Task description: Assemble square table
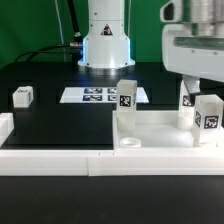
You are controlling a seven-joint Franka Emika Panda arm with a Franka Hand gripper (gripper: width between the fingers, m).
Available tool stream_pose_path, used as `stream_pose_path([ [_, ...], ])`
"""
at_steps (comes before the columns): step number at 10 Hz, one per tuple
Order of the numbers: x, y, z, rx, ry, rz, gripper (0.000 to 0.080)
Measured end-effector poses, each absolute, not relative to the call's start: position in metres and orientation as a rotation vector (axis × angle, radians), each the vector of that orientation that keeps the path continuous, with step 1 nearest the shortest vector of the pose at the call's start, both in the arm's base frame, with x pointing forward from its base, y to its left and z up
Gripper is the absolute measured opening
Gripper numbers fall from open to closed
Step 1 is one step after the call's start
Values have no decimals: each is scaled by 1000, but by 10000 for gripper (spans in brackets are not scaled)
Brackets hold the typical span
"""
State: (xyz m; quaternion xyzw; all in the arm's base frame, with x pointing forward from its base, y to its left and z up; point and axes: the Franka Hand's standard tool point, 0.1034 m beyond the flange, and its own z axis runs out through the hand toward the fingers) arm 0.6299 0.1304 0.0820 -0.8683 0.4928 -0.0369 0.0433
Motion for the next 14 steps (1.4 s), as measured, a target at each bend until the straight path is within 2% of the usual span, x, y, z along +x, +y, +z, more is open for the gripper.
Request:
stream_pose_path([
  [3, 630, 127, 82, -2792, 1250, -124, 648],
  [6, 633, 107, 81, -3051, 558, -170, 649],
  [8, 635, 112, 82, -3115, 232, -193, 649],
  [12, 635, 111, 82, -3115, 225, -192, 623],
  [14, 635, 112, 82, -3091, 386, -190, 287],
])
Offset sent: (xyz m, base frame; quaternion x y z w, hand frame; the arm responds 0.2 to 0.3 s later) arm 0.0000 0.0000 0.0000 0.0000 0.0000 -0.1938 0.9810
